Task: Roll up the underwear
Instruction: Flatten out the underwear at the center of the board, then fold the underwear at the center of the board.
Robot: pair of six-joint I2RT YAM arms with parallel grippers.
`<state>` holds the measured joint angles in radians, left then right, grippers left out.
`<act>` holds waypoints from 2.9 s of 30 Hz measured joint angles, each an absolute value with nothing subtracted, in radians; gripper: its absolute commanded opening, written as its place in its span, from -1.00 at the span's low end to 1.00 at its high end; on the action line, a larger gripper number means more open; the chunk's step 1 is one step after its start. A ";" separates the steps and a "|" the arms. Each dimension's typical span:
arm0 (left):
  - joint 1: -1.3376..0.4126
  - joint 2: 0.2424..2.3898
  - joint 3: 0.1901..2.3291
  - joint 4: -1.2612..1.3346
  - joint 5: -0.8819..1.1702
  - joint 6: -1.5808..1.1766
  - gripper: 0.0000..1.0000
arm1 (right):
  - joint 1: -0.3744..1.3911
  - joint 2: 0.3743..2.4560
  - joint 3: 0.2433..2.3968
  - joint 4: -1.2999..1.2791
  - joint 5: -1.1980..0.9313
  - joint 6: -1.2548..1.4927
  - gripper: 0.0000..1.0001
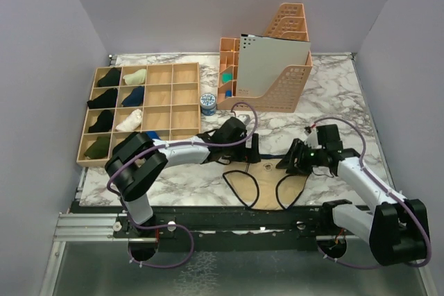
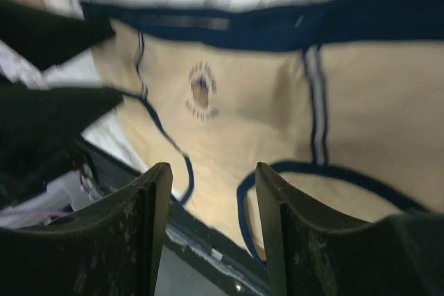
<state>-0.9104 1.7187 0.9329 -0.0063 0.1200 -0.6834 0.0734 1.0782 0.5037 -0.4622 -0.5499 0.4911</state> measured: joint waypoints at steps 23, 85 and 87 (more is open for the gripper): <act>-0.817 1.738 0.966 -0.034 0.097 -0.636 0.98 | 0.253 1.013 0.424 -0.458 -0.238 0.685 0.12; -0.792 1.159 0.799 -0.250 0.081 -0.583 0.98 | 0.271 1.195 0.879 -0.640 0.068 0.452 -0.99; -0.792 1.158 0.797 -0.252 0.070 -0.584 0.98 | 0.361 1.215 0.904 -0.655 0.095 0.497 -0.99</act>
